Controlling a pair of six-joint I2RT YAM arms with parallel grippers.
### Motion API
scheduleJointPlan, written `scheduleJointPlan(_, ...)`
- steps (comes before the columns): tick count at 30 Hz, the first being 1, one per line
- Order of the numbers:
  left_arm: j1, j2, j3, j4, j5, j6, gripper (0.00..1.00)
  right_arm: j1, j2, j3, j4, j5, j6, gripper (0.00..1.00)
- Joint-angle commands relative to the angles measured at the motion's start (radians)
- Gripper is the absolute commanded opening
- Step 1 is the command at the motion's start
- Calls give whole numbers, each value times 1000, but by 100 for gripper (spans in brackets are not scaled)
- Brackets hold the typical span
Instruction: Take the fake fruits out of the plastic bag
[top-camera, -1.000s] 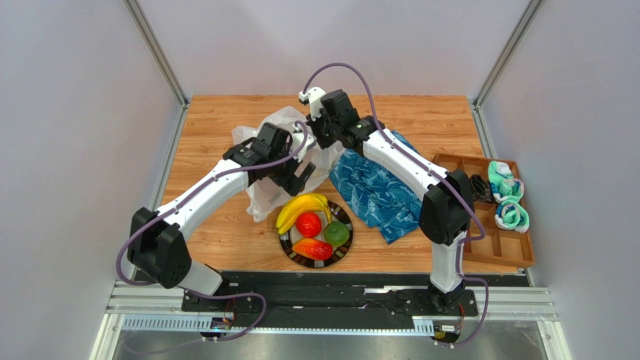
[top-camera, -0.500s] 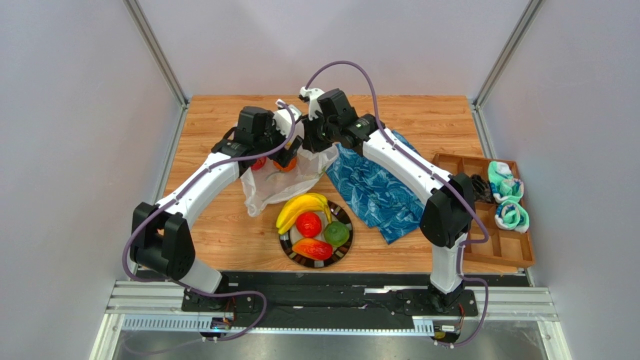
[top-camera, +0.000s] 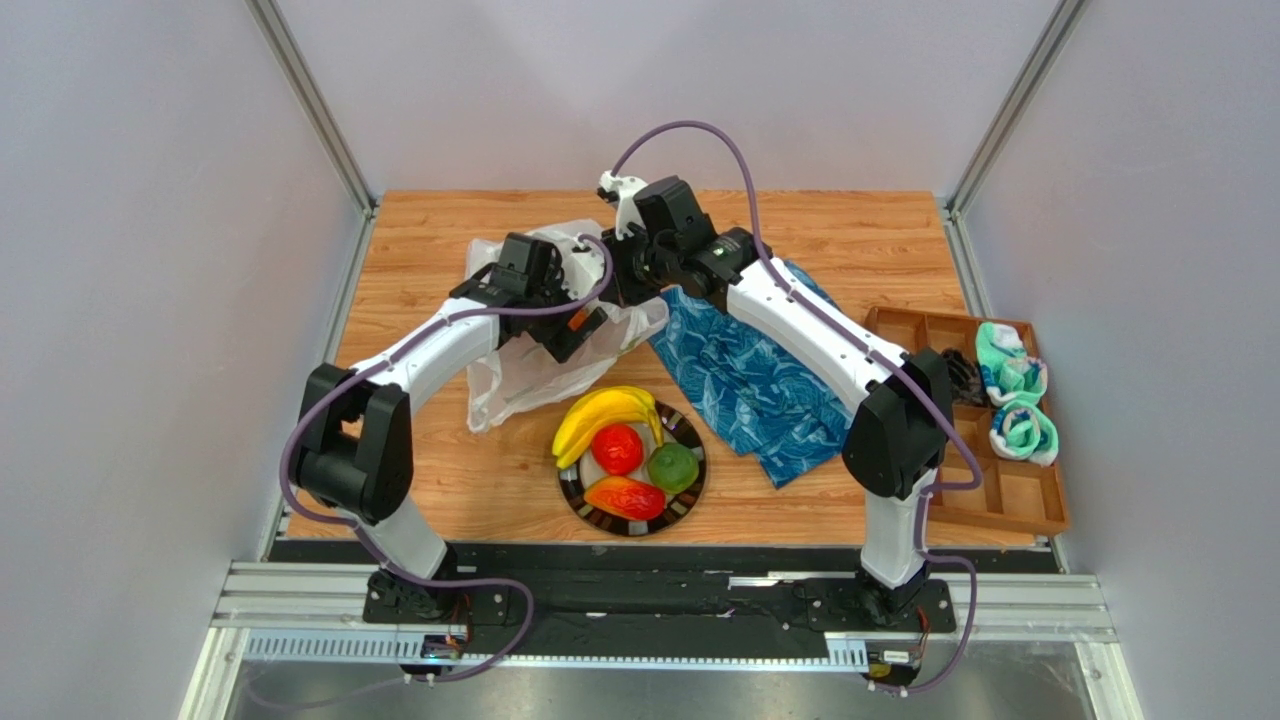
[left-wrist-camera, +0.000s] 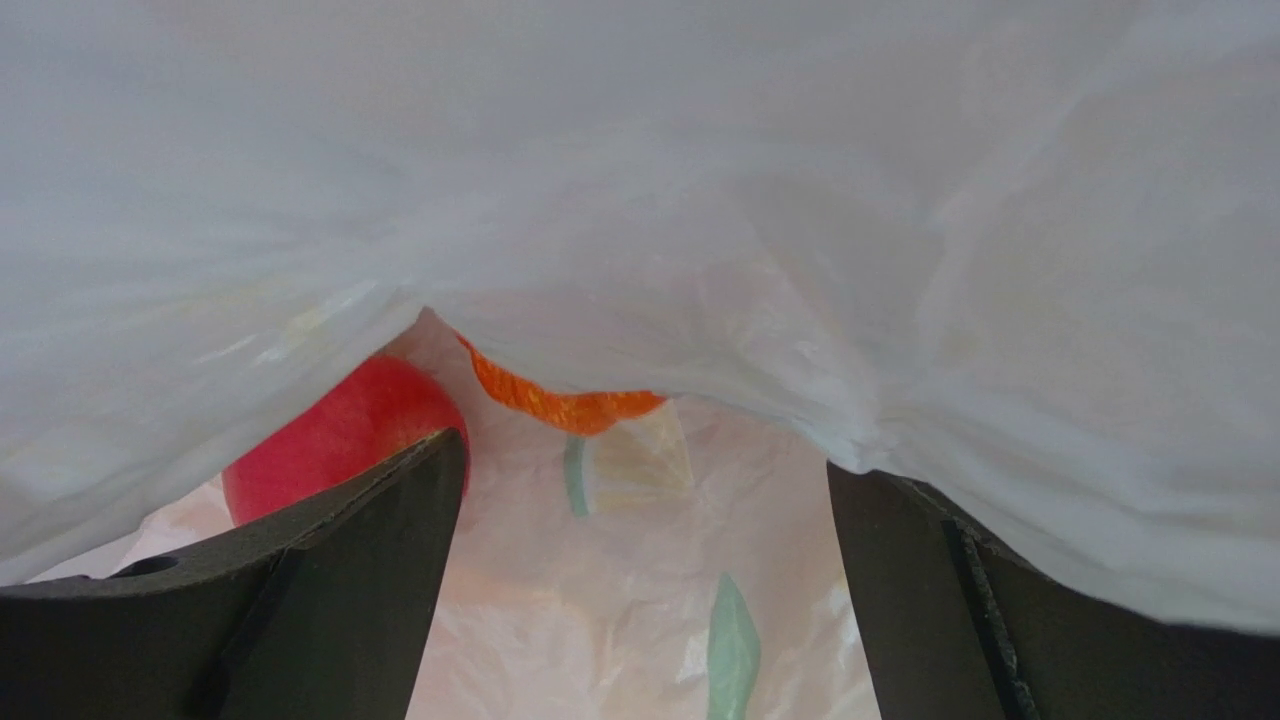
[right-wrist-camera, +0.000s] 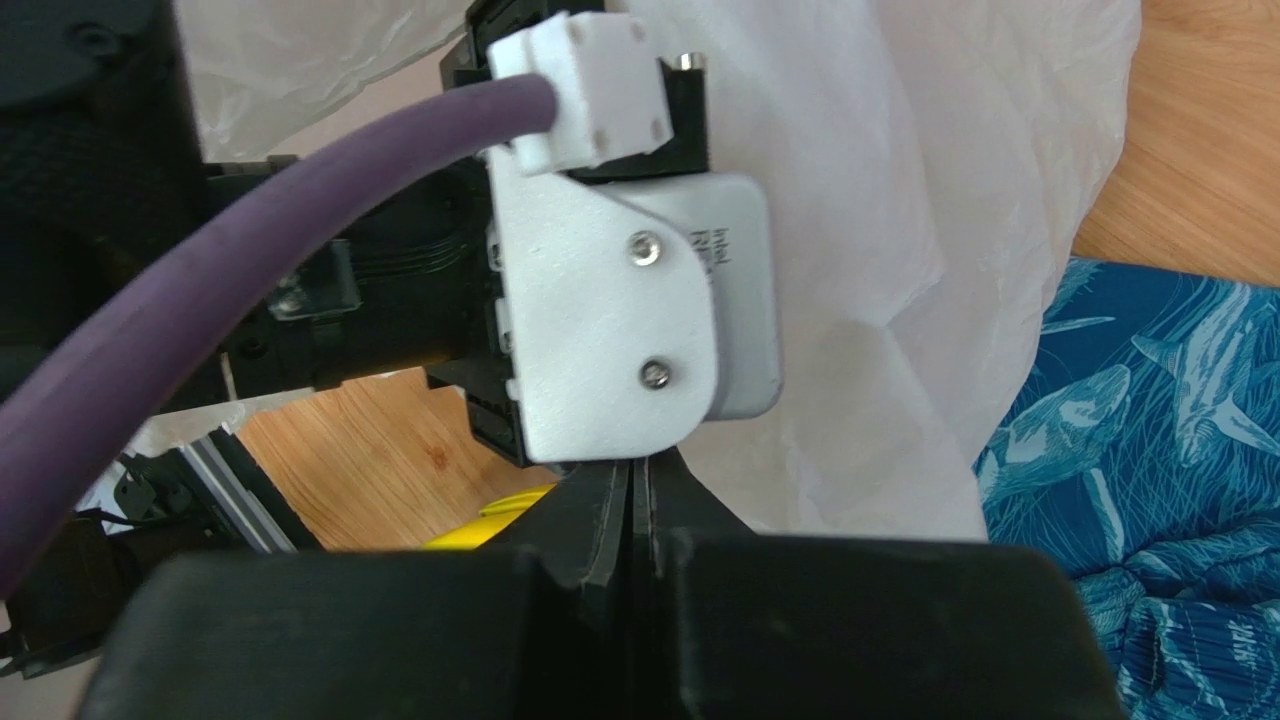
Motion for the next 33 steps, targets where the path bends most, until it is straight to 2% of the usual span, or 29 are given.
scheduleJointPlan(1,10,91,82,-12,-42,30,99,0,-68,36,48,-38,24,0)
scheduleJointPlan(12,14,272,158,25,-114,7,98,-1,-69,33,48,-46,25,0)
scheduleJointPlan(14,17,287,180,10,-123,7,93,-3,-65,36,48,-43,25,0)
scheduleJointPlan(17,38,258,181,-6,-79,-17,78,-3,-62,37,46,-40,19,0)
scheduleJointPlan(21,64,121,175,-76,16,-39,56,-9,-43,43,46,-24,10,0)
scheduleJointPlan(24,73,-7,169,-185,77,-59,45,-29,-22,59,49,-6,-7,0)
scheduleJointPlan(26,84,-80,172,-255,143,-71,45,-39,1,65,49,5,-16,0)
scheduleJointPlan(27,87,-154,174,-336,254,-70,45,-44,9,69,49,6,-25,0)
scheduleJointPlan(29,89,-231,155,-416,385,-38,45,-59,27,76,45,8,-33,0)
scheduleJointPlan(30,87,-301,145,-488,509,-27,45,-64,30,76,45,14,-42,0)
scheduleJointPlan(33,61,-418,50,-578,614,-4,45,-67,39,69,45,25,-64,0)
